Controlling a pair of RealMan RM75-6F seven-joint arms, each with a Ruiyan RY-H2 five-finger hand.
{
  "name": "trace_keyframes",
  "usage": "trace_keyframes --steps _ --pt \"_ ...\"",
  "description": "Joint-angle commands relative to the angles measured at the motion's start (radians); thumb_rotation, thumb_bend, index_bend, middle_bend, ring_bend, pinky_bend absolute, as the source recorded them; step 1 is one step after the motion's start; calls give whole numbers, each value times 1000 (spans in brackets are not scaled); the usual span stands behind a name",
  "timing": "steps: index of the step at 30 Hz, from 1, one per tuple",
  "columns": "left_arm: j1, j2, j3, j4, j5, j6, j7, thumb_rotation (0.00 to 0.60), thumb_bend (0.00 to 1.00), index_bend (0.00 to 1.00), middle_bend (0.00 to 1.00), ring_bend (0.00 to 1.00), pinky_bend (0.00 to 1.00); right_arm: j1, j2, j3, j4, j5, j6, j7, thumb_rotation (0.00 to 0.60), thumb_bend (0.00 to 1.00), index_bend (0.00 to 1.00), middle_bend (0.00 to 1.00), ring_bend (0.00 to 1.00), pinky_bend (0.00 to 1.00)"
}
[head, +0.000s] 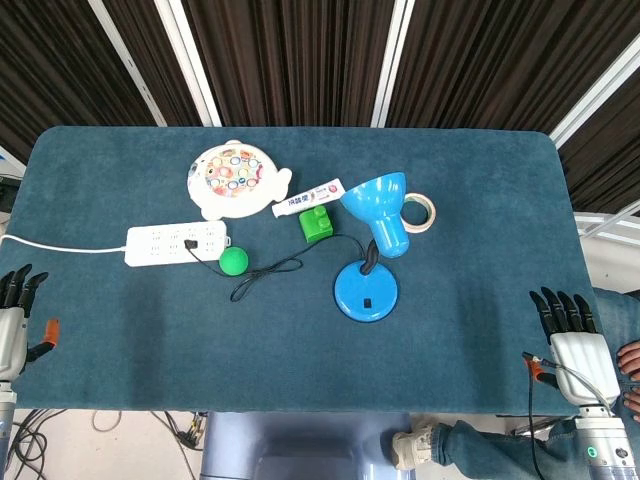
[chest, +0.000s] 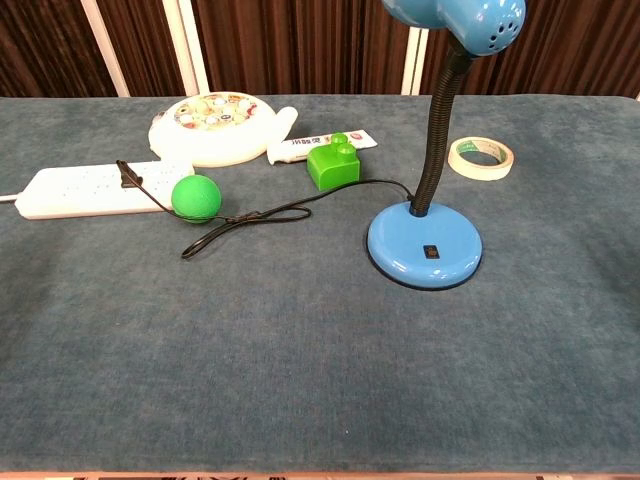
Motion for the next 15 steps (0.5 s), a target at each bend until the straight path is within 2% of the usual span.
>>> trace_keyframes --steps 1,15 --pt "0 0 0 0 0 -1 0 600 454 151 19 0 0 -5 0 6 -3 0 -2 -1 600 243 47 69 35 0" --pt "0 1 -1 -1 -6 -4 0 600 454 151 19 0 0 -21 9 22 -28 -9 -21 12 600 242 47 69 35 0"
